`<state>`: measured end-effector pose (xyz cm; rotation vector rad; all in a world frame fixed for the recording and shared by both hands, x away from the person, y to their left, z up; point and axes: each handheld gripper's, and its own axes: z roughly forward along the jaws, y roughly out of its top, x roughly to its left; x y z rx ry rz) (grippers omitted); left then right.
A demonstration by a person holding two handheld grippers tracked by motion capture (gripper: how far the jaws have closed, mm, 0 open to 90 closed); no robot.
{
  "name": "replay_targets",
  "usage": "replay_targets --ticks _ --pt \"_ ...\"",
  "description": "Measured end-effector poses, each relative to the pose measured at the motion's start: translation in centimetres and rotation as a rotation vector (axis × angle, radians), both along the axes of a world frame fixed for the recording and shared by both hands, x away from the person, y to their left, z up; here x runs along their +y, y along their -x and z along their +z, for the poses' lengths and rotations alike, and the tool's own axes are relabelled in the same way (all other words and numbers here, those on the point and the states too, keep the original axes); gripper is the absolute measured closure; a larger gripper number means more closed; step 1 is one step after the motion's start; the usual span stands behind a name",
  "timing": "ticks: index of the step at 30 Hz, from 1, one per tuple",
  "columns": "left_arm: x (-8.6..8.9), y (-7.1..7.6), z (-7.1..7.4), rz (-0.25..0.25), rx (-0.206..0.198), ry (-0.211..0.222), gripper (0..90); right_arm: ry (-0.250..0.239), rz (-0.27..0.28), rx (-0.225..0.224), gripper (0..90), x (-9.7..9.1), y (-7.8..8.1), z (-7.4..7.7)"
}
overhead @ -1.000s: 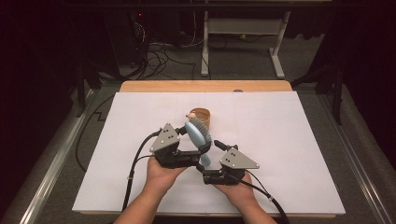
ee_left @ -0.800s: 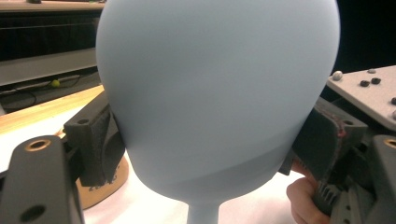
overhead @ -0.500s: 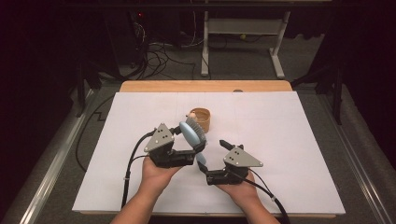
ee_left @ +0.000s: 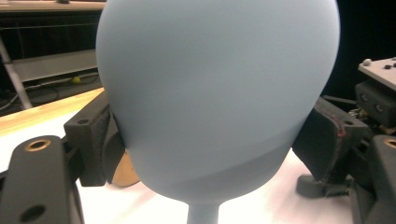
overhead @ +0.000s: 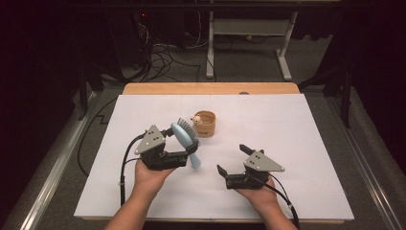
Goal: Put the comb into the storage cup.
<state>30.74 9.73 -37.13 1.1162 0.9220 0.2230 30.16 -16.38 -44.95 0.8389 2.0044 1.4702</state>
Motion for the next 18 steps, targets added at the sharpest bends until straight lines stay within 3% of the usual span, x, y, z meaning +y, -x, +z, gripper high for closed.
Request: replay_targets --ticks 18 --pt "5.0 -0.8 -0.1 0.089 -0.003 -0.007 20.5 0.014 -0.118 0.025 0.1 -5.9 0.3 -0.6"
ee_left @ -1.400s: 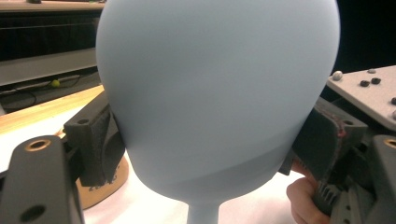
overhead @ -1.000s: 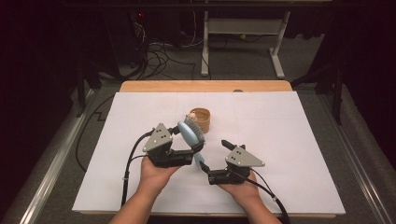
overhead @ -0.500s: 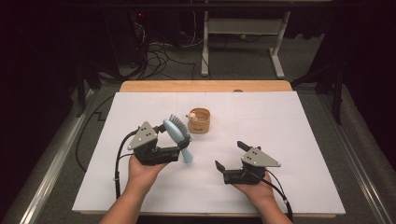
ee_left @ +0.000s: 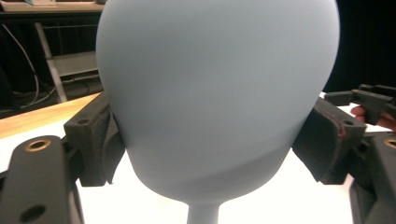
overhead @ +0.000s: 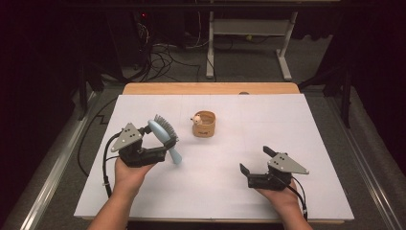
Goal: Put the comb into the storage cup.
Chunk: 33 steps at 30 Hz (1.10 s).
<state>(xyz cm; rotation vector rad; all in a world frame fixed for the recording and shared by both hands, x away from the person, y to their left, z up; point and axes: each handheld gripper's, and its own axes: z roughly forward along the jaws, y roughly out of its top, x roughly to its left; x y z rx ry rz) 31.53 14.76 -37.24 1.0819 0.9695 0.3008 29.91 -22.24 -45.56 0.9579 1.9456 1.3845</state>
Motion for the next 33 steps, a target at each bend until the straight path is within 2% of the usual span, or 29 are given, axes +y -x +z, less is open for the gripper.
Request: replay_targets --ticks 9,16,19,25,33 --pt "1.5 -0.4 0.1 0.023 -0.005 0.011 20.5 -0.004 -0.037 -0.008 0.0 -2.0 0.5 -0.1" --pt "1.9 -0.6 0.7 0.026 -0.013 0.008 20.5 -0.019 -0.07 -0.009 0.0 -3.9 1.1 -0.2" --pt "1.8 -0.7 1.0 0.018 -0.023 0.002 20.5 -0.028 -0.078 -0.017 0.0 -4.3 1.2 -0.3" --pt "1.7 -1.6 1.9 0.019 -0.02 0.026 20.5 -0.045 -0.084 -0.011 0.0 -4.4 1.0 -0.2" --pt "0.3 -2.7 3.0 0.004 -0.029 0.032 20.5 -0.04 -0.091 -0.036 0.1 -4.5 1.2 0.0"
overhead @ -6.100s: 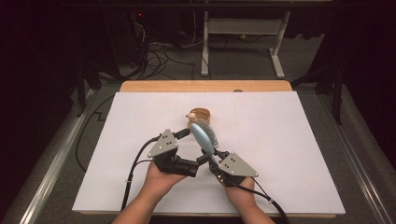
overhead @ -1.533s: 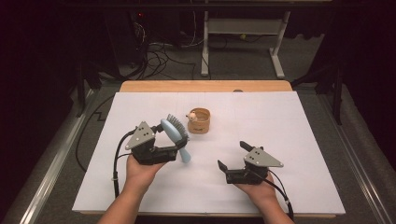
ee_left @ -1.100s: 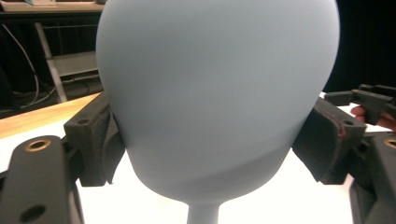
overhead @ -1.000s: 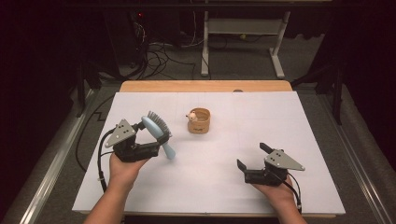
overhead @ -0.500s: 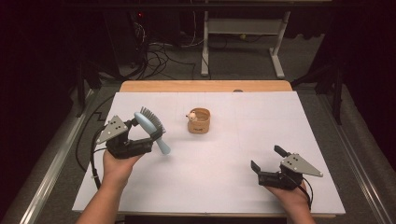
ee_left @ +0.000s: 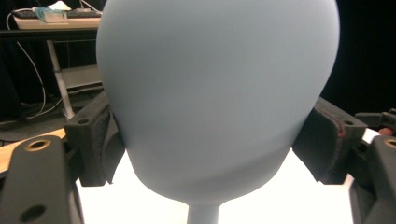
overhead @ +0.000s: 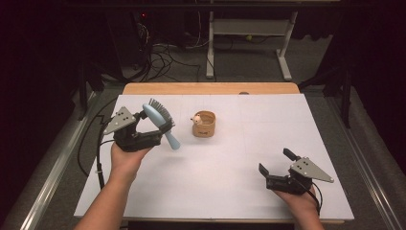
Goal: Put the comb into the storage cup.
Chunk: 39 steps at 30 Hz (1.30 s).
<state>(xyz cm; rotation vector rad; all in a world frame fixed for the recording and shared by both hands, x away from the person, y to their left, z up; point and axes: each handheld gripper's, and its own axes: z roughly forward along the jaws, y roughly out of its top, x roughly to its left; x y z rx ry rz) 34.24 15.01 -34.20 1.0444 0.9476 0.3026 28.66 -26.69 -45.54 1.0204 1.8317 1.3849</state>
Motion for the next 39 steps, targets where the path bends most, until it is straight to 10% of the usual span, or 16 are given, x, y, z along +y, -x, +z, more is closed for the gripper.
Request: replay_targets --ticks 39 --pt "-5.5 -3.5 2.7 -0.056 -0.011 0.023 20.6 -0.007 -0.002 -0.002 0.1 0.0 -0.1 0.0"
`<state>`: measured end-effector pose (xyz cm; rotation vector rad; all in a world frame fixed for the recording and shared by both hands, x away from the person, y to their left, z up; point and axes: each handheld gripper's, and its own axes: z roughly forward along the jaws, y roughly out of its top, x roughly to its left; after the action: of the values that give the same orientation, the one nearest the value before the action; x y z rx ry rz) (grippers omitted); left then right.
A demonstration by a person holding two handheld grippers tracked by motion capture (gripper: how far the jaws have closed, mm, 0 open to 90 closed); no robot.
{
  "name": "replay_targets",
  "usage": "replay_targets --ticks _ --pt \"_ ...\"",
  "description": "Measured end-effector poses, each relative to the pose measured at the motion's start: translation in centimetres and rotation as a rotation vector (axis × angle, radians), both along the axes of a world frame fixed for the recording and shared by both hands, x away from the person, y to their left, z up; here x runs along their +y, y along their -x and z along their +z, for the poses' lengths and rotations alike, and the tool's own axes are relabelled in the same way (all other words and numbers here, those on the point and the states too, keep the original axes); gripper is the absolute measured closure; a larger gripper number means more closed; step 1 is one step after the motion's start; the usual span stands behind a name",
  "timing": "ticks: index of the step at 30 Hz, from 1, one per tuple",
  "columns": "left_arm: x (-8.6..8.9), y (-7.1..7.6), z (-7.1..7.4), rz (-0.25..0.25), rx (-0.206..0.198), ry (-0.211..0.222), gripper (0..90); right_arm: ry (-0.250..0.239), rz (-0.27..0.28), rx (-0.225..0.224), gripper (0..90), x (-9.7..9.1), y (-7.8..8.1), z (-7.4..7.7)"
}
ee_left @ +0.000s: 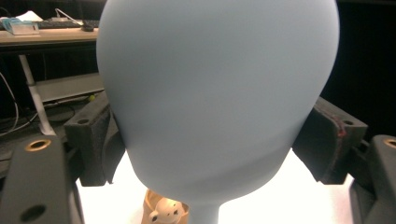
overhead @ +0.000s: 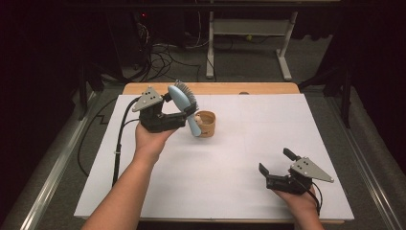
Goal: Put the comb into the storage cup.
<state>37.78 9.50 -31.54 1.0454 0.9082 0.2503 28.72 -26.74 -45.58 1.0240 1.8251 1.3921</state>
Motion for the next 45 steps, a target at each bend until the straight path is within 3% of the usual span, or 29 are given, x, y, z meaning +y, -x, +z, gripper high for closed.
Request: replay_targets --ticks 14,29,36,45 --pt "-2.4 -0.8 1.5 -0.026 -0.021 -0.008 20.6 0.001 0.004 -0.005 0.1 0.0 0.0 0.1" --pt "-4.1 -2.6 2.9 -0.013 -0.042 -0.019 20.6 -0.003 0.002 -0.006 0.0 -0.2 0.1 0.1" --pt "-4.1 -3.6 2.6 0.005 -0.041 -0.014 20.6 -0.008 -0.002 -0.008 0.0 -0.4 0.1 0.1" --pt "-4.5 -5.3 1.1 0.028 -0.021 -0.042 20.6 -0.01 -0.003 -0.011 0.0 -0.4 0.1 0.1"
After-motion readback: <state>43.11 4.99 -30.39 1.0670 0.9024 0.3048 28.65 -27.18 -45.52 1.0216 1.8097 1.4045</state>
